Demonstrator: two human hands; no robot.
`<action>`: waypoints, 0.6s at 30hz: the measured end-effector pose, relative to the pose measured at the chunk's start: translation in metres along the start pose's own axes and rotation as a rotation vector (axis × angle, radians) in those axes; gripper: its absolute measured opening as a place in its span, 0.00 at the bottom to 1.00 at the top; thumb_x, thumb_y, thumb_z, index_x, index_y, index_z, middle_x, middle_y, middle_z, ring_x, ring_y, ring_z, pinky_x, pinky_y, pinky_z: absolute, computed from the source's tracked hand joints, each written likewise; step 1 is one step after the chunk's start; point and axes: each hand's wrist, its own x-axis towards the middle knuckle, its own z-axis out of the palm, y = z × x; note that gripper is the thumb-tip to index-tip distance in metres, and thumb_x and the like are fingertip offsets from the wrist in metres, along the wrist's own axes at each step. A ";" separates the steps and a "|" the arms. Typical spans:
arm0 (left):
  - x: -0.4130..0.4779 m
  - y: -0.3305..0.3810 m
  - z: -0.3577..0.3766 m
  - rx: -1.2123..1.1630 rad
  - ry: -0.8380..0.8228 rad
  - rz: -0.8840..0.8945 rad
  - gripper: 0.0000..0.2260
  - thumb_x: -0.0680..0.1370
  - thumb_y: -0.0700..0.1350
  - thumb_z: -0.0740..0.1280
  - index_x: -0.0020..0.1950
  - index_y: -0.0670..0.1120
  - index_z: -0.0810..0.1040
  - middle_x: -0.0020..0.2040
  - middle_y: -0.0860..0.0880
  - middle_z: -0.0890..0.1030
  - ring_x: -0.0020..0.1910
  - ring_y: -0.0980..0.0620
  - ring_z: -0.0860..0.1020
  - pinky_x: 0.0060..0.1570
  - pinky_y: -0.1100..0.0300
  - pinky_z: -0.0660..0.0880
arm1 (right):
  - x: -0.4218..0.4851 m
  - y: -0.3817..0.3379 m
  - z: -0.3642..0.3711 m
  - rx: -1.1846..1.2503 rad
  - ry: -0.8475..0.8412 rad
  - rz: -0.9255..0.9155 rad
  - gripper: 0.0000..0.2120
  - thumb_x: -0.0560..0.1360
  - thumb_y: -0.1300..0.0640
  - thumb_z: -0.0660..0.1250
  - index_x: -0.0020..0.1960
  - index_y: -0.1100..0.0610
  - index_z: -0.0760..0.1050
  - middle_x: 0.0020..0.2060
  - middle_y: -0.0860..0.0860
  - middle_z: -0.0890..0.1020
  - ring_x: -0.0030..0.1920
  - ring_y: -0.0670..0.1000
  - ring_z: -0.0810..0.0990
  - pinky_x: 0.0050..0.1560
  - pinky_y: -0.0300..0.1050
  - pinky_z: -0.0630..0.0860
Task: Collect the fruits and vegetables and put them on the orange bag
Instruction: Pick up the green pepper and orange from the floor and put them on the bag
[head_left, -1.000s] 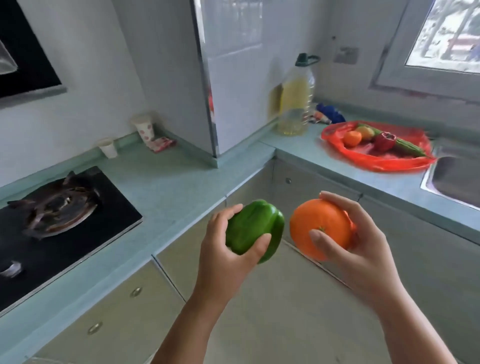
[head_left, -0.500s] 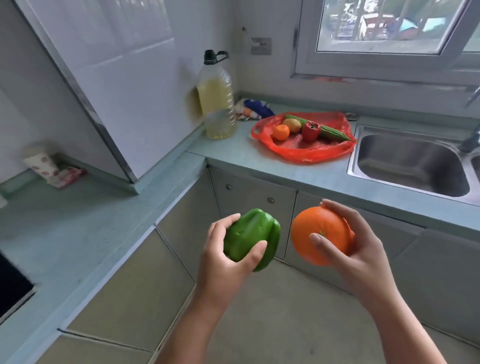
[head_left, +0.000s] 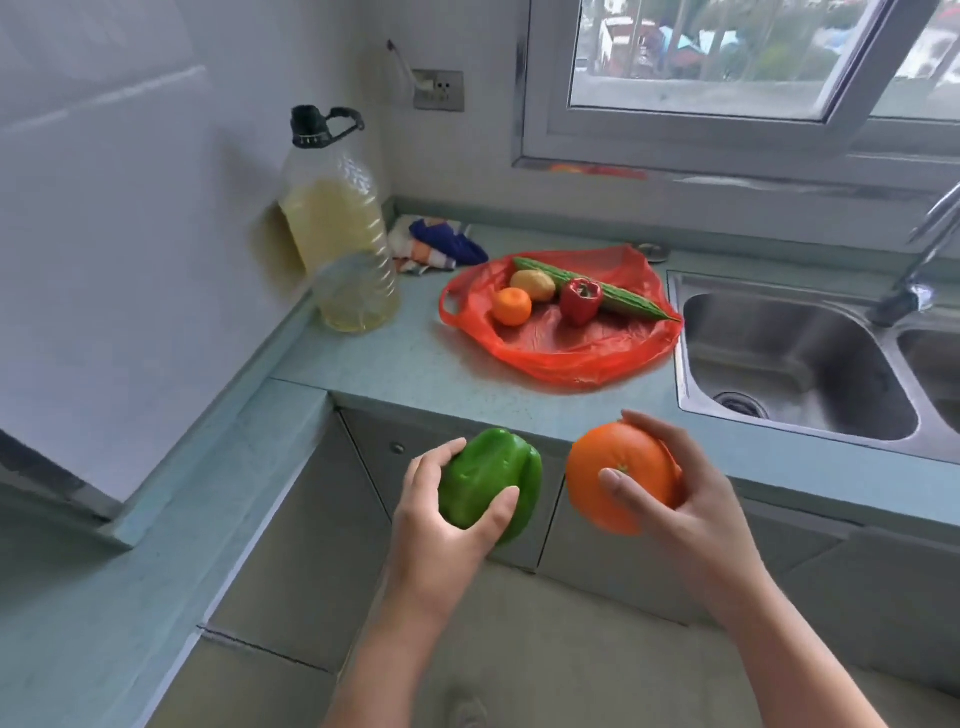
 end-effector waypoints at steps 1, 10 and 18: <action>0.018 -0.003 0.000 0.003 -0.011 0.002 0.24 0.59 0.63 0.69 0.53 0.63 0.70 0.55 0.60 0.74 0.53 0.66 0.73 0.47 0.77 0.68 | 0.017 -0.003 0.008 -0.012 0.005 -0.002 0.30 0.54 0.37 0.69 0.56 0.38 0.72 0.50 0.39 0.77 0.47 0.38 0.77 0.45 0.32 0.74; 0.121 -0.032 0.022 0.068 -0.134 0.038 0.24 0.64 0.55 0.73 0.57 0.57 0.70 0.53 0.61 0.72 0.53 0.70 0.69 0.47 0.80 0.65 | 0.112 0.022 0.038 -0.073 0.093 0.081 0.29 0.55 0.36 0.67 0.56 0.38 0.70 0.52 0.42 0.77 0.51 0.44 0.77 0.52 0.50 0.76; 0.195 -0.044 0.075 0.147 -0.194 0.038 0.26 0.68 0.50 0.74 0.62 0.50 0.71 0.55 0.56 0.70 0.52 0.61 0.70 0.47 0.81 0.62 | 0.191 0.064 0.025 -0.087 0.118 0.141 0.24 0.62 0.43 0.69 0.57 0.41 0.69 0.52 0.44 0.75 0.50 0.43 0.76 0.46 0.42 0.74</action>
